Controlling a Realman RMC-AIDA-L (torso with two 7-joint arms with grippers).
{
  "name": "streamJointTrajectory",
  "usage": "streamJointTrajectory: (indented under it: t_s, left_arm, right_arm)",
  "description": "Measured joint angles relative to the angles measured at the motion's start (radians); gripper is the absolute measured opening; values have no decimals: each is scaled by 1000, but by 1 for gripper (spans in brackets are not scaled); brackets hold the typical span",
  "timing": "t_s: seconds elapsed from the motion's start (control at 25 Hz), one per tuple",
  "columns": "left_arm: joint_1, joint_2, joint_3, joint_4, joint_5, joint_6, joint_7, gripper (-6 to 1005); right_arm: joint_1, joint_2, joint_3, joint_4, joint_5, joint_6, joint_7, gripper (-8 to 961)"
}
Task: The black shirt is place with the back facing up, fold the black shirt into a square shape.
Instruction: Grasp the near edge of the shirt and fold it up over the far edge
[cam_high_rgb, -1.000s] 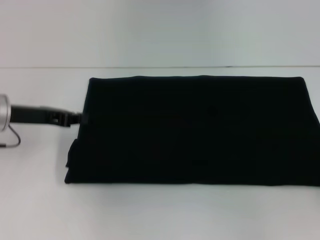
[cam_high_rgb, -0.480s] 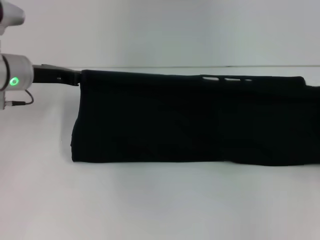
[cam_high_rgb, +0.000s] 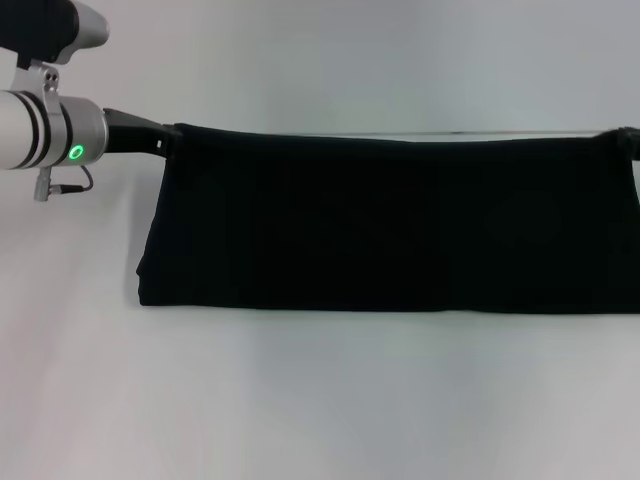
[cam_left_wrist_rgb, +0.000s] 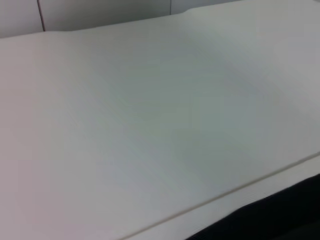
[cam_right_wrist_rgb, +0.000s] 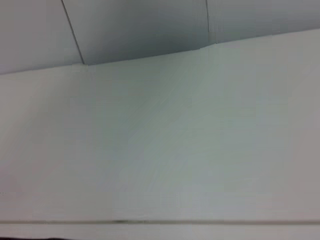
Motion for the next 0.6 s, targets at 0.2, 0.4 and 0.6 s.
streamJointTrajectory:
  t_s: [0.2,0.4,0.6]
  left_arm:
    - [-10,4,-3,-9,0,-15,0,1]
    - [-16,4,-7,-8,-1,-30,0,1]
    - [-25,6,-7,-5,-2,-31,-8,0]
  right_arm:
    - [21,-10,-40,1,2,21,31,3]
    - [32,-18,-49,-5,4,36,39,4]
    - [37,-25,-49,-5,5,41,41,3]
